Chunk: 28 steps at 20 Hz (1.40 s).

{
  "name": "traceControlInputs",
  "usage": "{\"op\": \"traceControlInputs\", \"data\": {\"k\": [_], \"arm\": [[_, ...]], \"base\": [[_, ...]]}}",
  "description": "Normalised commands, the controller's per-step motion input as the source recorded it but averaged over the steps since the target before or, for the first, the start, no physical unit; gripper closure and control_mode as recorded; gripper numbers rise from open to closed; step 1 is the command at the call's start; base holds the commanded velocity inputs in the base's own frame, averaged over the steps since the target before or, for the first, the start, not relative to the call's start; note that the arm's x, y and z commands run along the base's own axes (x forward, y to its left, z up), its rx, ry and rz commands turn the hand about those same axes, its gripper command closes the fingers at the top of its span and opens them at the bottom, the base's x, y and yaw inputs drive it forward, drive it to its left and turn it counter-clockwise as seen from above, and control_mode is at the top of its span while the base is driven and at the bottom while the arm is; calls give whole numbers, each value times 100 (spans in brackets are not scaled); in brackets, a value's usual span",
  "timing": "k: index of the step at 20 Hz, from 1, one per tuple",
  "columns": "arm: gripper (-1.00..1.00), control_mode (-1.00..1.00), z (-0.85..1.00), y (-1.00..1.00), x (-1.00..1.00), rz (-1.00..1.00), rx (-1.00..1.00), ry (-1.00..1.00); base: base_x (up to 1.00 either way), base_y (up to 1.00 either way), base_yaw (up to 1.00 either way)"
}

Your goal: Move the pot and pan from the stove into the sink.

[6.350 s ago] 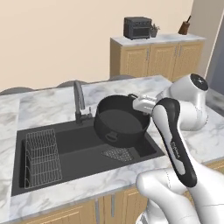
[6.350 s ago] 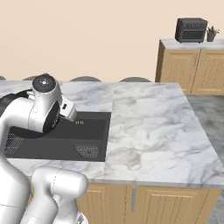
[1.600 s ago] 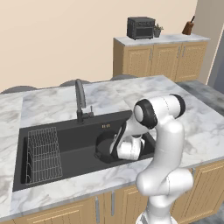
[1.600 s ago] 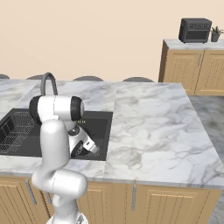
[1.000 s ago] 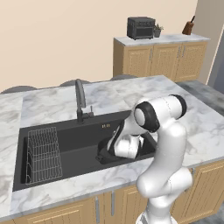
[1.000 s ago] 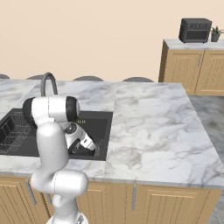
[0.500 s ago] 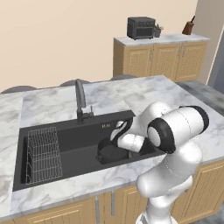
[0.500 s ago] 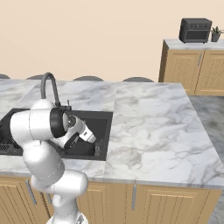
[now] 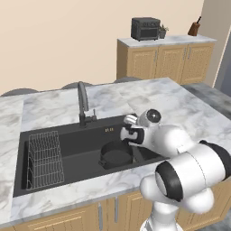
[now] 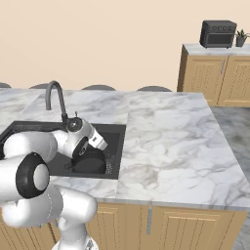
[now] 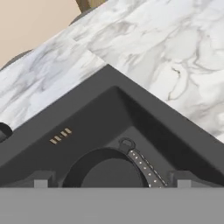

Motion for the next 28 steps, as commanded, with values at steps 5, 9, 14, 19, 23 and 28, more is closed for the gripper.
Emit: {"op": "traceControlInputs", "data": {"k": [5, 9, 14, 19, 23, 28], "arm": [[-100, -100, 100, 3, -22, 0, -2, 8], [-100, -100, 98, 0, -43, 2, -4, 14], [-100, -100, 71, 0, -79, 8, -7, 8], [-100, -100, 23, 0, -94, 18, -9, 0], [-100, -100, 10, -3, -93, 16, -5, -6], [-100, -100, 0, -17, -82, 11, 0, -25]], "base": [[0, 0, 0], [0, 0, 0], [0, 0, 0], [0, 0, 0], [0, 0, 0], [0, 0, 0]]}}
